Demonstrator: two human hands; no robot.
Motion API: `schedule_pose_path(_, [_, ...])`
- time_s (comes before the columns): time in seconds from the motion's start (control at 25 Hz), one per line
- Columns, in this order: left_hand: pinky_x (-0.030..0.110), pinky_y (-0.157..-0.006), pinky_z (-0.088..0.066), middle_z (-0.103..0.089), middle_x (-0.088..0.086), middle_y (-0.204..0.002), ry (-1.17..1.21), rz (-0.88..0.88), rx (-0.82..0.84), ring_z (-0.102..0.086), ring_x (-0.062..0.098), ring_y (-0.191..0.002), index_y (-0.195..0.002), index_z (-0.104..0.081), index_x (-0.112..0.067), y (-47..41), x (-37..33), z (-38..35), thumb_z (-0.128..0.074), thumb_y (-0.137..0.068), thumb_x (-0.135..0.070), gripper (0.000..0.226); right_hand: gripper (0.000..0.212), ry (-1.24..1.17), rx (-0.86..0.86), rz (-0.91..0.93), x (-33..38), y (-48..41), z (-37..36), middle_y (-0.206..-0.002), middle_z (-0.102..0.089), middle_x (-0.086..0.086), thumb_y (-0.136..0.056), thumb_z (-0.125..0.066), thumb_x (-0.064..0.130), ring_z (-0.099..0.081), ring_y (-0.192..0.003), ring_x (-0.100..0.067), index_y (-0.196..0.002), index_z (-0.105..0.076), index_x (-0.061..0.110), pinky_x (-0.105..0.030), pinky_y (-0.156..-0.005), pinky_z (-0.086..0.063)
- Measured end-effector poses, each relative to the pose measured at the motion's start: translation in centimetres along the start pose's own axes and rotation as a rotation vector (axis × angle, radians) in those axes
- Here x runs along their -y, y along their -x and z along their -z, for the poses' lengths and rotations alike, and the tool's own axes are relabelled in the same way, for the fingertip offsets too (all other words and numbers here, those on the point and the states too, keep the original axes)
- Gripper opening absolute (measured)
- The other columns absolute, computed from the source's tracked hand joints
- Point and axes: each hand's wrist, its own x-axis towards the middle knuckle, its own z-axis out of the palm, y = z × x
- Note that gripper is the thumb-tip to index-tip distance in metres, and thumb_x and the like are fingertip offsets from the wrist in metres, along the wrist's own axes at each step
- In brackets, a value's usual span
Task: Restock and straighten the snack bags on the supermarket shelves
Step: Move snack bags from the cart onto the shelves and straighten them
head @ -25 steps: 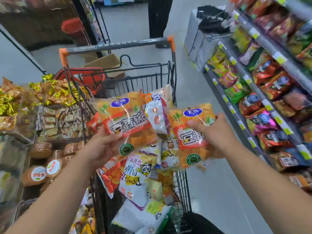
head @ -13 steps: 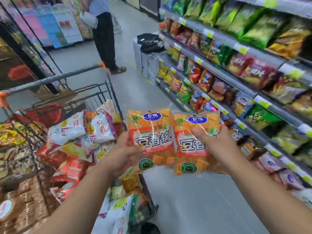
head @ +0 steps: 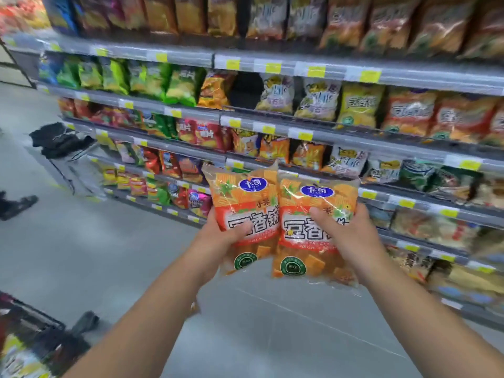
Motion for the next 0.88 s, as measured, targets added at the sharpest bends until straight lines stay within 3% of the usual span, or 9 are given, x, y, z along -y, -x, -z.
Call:
schedule_pose_path(0.08, [0.042,-0.086,-0.056,-0.072,0.005,-0.115,-0.049,-0.027,0.024,-0.07,0.025,-0.101,-0.13,-0.051,-0.021,-1.6,-0.2,-3.9,-0.086,-0.059,-0.02,0.08,0.087,0.001,-0.081,-0.024,-0.6,-0.2,3.0,-0.117,-0.054,0.011,-0.063,-0.074,0.067,-0.054,-0.109,-0.021,-0.13,-0.038,0.025,-0.043,-0.094,-0.046])
schedule_pose_path(0.24, [0.036,-0.079,-0.058,-0.075,0.001,-0.107,-0.077,-0.029,0.146,-0.072,0.02,-0.097,-0.121,-0.057,-0.022,-4.6,-1.1,-8.7,-0.079,-0.07,-0.015,0.056,0.081,-0.035,-0.212,-0.054,-0.9,-1.0,7.4,-0.109,-0.06,0.01,-0.055,-0.073,0.073,-0.06,-0.102,-0.022,-0.118,-0.043,0.031,-0.046,-0.09,-0.05])
schedule_pose_path(0.4, [0.048,-0.091,-0.054,-0.073,0.003,-0.113,-0.1,-0.012,0.285,-0.07,0.027,-0.103,-0.124,-0.057,-0.023,-8.8,-2.8,-11.6,-0.082,-0.064,-0.025,0.065,0.068,-0.02,-0.271,-0.038,0.1,-3.1,10.0,-0.11,-0.058,0.01,-0.071,-0.071,0.062,-0.056,-0.1,-0.016,-0.122,-0.041,0.028,-0.035,-0.083,-0.045])
schedule_pose_path(0.68, [0.043,-0.086,-0.056,-0.074,0.004,-0.109,-0.136,-0.053,0.435,-0.071,0.025,-0.099,-0.121,-0.057,-0.022,-16.6,-8.4,-15.7,-0.079,-0.063,-0.023,0.063,0.042,-0.188,-0.288,-0.019,3.3,-7.5,12.6,-0.105,-0.069,0.008,-0.076,-0.077,0.035,-0.071,-0.09,-0.017,-0.107,-0.048,0.039,-0.044,-0.08,-0.059])
schedule_pose_path(0.76, [0.046,-0.09,-0.054,-0.074,0.002,-0.109,-0.168,-0.08,0.471,-0.071,0.025,-0.101,-0.122,-0.056,-0.023,-18.5,-9.8,-17.1,-0.084,-0.057,-0.029,0.071,0.044,-0.248,-0.303,0.004,4.0,-8.5,13.4,-0.102,-0.072,0.01,-0.077,-0.077,0.032,-0.072,-0.087,-0.016,-0.112,-0.051,0.04,-0.041,-0.075,-0.06])
schedule_pose_path(0.88, [0.051,-0.093,-0.053,-0.073,0.0,-0.11,-0.18,-0.095,0.499,-0.07,0.025,-0.102,-0.124,-0.054,-0.026,-20.5,-11.0,-19.7,-0.09,-0.046,-0.038,0.087,0.058,-0.305,-0.298,0.042,4.5,-9.8,15.4,-0.108,-0.072,0.009,-0.069,-0.081,0.041,-0.072,-0.094,-0.019,-0.119,-0.053,0.042,-0.047,-0.081,-0.058])
